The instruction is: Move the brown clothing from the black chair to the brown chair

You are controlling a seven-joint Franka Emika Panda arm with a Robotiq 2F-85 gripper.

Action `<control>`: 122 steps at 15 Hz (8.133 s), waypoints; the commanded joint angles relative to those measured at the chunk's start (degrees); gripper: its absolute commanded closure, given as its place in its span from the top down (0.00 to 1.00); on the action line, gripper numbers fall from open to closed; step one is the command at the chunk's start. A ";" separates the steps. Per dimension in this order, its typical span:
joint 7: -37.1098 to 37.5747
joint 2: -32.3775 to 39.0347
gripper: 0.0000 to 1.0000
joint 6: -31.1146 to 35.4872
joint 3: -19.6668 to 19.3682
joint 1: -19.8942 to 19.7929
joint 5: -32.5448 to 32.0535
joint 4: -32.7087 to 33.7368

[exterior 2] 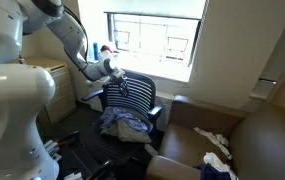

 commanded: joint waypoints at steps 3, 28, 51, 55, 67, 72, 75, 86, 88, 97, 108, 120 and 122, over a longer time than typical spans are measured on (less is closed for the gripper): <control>-7.08 8.44 0.99 -12.31 21.26 -21.90 0.38 15.94; 4.68 18.34 1.00 -13.52 25.20 -27.38 -9.12 16.28; 12.81 18.73 0.00 -9.46 15.59 -20.64 -13.38 16.87; 16.37 18.61 0.03 -9.73 12.32 -19.11 -15.22 18.76; -4.88 16.95 0.86 -23.86 29.47 -35.01 -10.31 19.57; -7.22 19.28 1.00 -21.38 31.56 -36.98 -9.50 20.39; -5.86 19.50 1.00 -20.37 30.21 -35.37 -9.66 19.83; -5.18 23.24 0.39 -17.62 29.46 -34.43 -9.51 21.55; -5.27 23.29 0.24 -17.75 29.48 -34.45 -9.53 21.73; 0.74 14.55 0.00 -12.61 22.86 -30.10 -12.40 15.97; 29.90 -6.30 0.00 -5.37 -9.33 -3.70 -31.68 0.58; 68.54 -8.92 0.00 -2.71 -59.07 23.20 -78.37 -7.81; 61.45 -1.61 0.00 1.99 -66.44 20.84 -65.50 -7.64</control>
